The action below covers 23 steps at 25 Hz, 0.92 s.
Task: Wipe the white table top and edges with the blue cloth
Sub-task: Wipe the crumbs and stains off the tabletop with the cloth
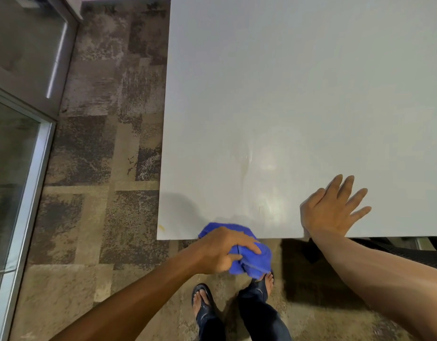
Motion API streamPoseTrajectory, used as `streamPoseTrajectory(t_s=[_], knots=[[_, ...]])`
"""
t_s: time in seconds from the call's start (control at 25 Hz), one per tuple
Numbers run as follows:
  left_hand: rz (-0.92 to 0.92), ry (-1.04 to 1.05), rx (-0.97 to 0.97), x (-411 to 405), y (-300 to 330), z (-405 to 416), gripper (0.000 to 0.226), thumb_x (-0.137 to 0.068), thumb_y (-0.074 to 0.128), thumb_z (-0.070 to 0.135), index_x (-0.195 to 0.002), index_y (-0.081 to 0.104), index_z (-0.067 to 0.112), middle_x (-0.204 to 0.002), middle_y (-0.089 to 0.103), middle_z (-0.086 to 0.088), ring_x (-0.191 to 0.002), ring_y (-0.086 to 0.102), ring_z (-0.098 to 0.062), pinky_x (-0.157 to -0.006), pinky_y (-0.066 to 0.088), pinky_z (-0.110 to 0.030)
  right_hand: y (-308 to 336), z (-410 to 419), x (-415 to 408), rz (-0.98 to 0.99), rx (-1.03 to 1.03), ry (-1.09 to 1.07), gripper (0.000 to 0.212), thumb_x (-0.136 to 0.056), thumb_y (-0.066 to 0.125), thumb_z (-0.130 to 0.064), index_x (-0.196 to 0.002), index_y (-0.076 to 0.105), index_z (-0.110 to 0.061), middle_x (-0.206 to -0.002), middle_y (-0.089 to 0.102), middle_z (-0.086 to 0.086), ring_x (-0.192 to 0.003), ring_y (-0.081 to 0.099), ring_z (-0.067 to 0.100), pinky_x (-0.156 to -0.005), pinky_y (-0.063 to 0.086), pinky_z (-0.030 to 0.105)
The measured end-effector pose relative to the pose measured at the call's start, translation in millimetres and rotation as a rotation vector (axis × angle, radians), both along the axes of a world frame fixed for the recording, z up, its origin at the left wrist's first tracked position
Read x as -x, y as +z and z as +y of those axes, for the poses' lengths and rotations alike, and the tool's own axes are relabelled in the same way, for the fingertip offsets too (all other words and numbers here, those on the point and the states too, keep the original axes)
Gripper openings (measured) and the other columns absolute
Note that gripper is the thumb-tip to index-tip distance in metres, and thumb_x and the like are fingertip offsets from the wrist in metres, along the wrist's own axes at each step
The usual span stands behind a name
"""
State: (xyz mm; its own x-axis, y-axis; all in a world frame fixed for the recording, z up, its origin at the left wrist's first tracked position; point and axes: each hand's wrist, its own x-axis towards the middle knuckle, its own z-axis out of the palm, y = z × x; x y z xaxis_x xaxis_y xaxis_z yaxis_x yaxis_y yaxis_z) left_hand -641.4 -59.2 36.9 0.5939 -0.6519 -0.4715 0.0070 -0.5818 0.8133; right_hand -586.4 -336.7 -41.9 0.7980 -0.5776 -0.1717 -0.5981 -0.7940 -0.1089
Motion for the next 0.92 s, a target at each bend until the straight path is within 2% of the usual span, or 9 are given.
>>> streamPoseTrajectory(t_s=[0.08,0.12,0.2,0.28,0.4,0.48,0.6,0.8,0.92], knots=[[0.066,-0.019,0.043,-18,16,4,0.048,-0.090,0.058,0.019,-0.122,0.057,0.054,-0.111,0.064,0.034,-0.091,0.065,0.006,-0.078,0.054,-0.026,0,-1,0,-0.004,-0.006,-0.003,0.068,-0.100,0.015,-0.041,-0.162,0.018,-0.015,-0.172,0.012,0.009,-0.156,0.003,0.043,-0.121,0.005,0.070],[0.064,0.043,0.096,-33,23,6,0.049,-0.089,0.059,0.021,-0.122,0.055,0.057,-0.113,0.062,0.035,-0.095,0.064,0.007,-0.081,0.053,-0.023,0,-1,0,-0.004,-0.003,-0.004,0.068,-0.100,0.015,-0.041,-0.162,0.018,-0.015,-0.172,0.012,0.009,-0.156,0.003,0.043,-0.121,0.004,0.070],[0.000,0.391,0.221,-72,31,13,0.048,-0.086,0.060,0.017,-0.123,0.058,0.046,-0.123,0.064,0.018,-0.110,0.063,-0.004,-0.095,0.053,-0.031,-1,-2,0,0.003,0.001,-0.006,0.068,-0.100,0.015,-0.041,-0.162,0.019,-0.015,-0.172,0.012,0.008,-0.156,0.003,0.043,-0.121,0.004,0.070],[-0.203,0.814,0.240,-120,30,24,0.044,-0.087,0.058,0.006,-0.125,0.058,0.028,-0.120,0.066,0.003,-0.108,0.063,-0.013,-0.099,0.052,-0.036,-1,-1,-1,0.012,-0.002,-0.006,0.067,-0.101,0.015,-0.041,-0.163,0.018,-0.015,-0.172,0.012,0.008,-0.156,0.003,0.043,-0.121,0.004,0.069],[-0.439,1.127,0.159,-195,23,43,0.044,-0.092,0.053,-0.002,-0.132,0.056,0.013,-0.125,0.062,-0.003,-0.102,0.062,-0.006,-0.088,0.051,-0.016,-3,-1,0,0.027,0.010,-0.011,0.066,-0.102,0.017,-0.041,-0.163,0.017,-0.015,-0.172,0.010,0.008,-0.157,0.002,0.043,-0.122,0.004,0.069],[-0.474,1.134,0.090,-233,13,46,0.043,-0.093,0.052,0.000,-0.135,0.055,0.012,-0.131,0.060,-0.008,-0.111,0.060,-0.016,-0.093,0.050,-0.018,-4,-2,0,0.029,0.017,-0.007,0.067,-0.102,0.016,-0.041,-0.163,0.017,-0.016,-0.172,0.010,0.008,-0.157,0.003,0.043,-0.122,0.005,0.068],[-0.459,1.033,-0.001,-252,-11,32,0.043,-0.095,0.053,0.002,-0.137,0.053,0.009,-0.138,0.054,-0.011,-0.126,0.052,-0.025,-0.109,0.042,-0.033,-5,-2,0,0.018,0.017,-0.012,0.067,-0.101,0.012,-0.042,-0.163,0.017,-0.016,-0.172,0.010,0.008,-0.157,0.003,0.043,-0.122,0.005,0.068],[-0.427,0.935,-0.006,-254,-29,8,0.042,-0.094,0.055,0.002,-0.135,0.058,0.013,-0.130,0.062,-0.010,-0.117,0.059,-0.025,-0.103,0.046,-0.028,-7,-2,1,0.008,0.028,-0.006,0.067,-0.102,0.014,-0.041,-0.163,0.015,-0.016,-0.172,0.009,0.008,-0.157,0.002,0.043,-0.122,0.004,0.068],[-0.424,0.727,0.044,-229,-33,-23,0.041,-0.093,0.054,-0.002,-0.132,0.059,0.008,-0.130,0.062,-0.016,-0.121,0.057,-0.029,-0.110,0.041,-0.037,-5,-1,2,0.008,0.029,-0.008,0.066,-0.102,0.015,-0.040,-0.163,0.016,-0.015,-0.172,0.009,0.008,-0.157,0.002,0.043,-0.122,0.003,0.068]])
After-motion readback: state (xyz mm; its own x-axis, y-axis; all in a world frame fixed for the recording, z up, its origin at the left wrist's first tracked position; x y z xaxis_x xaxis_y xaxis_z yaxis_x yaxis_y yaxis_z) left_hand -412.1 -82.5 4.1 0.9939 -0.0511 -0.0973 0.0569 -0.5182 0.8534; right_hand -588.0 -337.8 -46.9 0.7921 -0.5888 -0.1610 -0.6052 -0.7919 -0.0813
